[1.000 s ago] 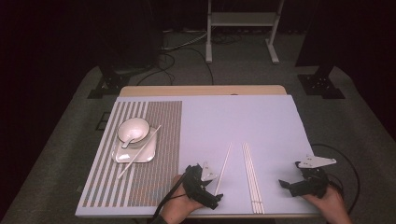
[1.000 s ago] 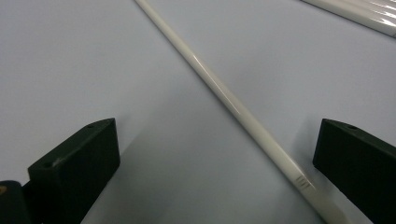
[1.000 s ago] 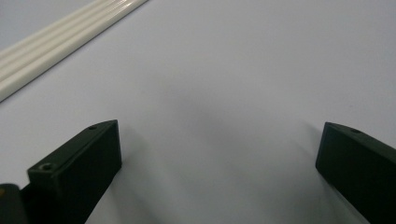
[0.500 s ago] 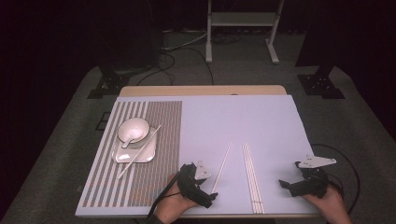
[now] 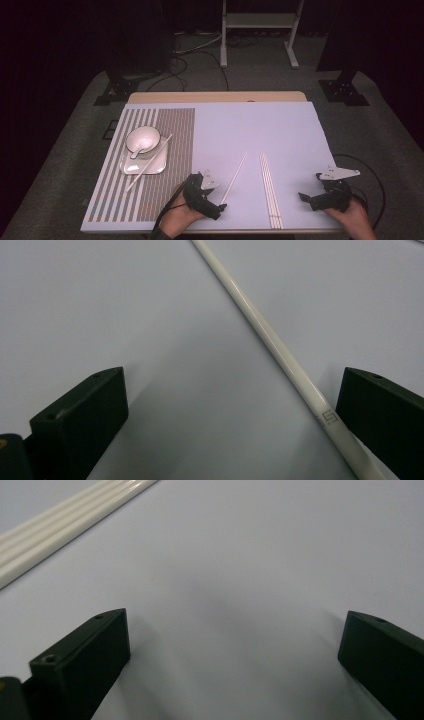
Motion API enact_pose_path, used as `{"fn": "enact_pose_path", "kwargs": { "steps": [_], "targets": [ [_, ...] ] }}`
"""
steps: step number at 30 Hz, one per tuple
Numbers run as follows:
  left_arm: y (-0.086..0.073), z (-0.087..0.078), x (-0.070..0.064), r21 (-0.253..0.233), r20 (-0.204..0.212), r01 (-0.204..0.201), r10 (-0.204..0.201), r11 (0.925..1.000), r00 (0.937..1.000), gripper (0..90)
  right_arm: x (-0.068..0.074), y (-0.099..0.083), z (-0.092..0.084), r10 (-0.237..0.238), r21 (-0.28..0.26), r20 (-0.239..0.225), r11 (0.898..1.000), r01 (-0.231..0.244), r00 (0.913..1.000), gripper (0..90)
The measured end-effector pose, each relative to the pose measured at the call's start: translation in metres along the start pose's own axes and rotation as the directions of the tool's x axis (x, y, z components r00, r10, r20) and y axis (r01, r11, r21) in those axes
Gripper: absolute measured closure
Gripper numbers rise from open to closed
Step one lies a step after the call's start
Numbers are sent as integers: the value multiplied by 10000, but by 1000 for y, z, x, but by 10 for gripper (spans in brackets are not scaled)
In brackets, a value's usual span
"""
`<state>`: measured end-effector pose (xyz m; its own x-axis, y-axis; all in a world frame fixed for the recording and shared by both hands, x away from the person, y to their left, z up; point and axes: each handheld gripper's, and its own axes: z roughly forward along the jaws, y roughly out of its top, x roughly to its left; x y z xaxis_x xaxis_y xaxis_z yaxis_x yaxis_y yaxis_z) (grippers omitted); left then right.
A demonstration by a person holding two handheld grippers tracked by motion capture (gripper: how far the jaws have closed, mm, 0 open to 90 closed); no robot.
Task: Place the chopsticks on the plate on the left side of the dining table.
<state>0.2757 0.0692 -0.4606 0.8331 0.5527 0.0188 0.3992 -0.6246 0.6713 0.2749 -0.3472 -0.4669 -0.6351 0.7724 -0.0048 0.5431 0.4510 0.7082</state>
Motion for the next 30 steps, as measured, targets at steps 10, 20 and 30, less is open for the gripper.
{"fn": "enact_pose_path", "kwargs": {
  "steps": [10, 20, 30],
  "targets": [
    [-5, -5, 10, 50, -229, 221, -220, 9997, 9995, 0, 0, 0, 0, 8, 1, 0, 10000, -8, 10000, 0],
    [-8, -8, 19, -25, -331, 220, -221, 9998, 9992, 0, 0, 0, 0, 3, 2, 0, 10000, -3, 10000, 0],
    [-11, -10, 27, -97, -485, 369, -373, 9993, 9981, 0, 0, 0, 0, 8, 5, -2, 10000, -8, 10000, 0]
  ]
}}
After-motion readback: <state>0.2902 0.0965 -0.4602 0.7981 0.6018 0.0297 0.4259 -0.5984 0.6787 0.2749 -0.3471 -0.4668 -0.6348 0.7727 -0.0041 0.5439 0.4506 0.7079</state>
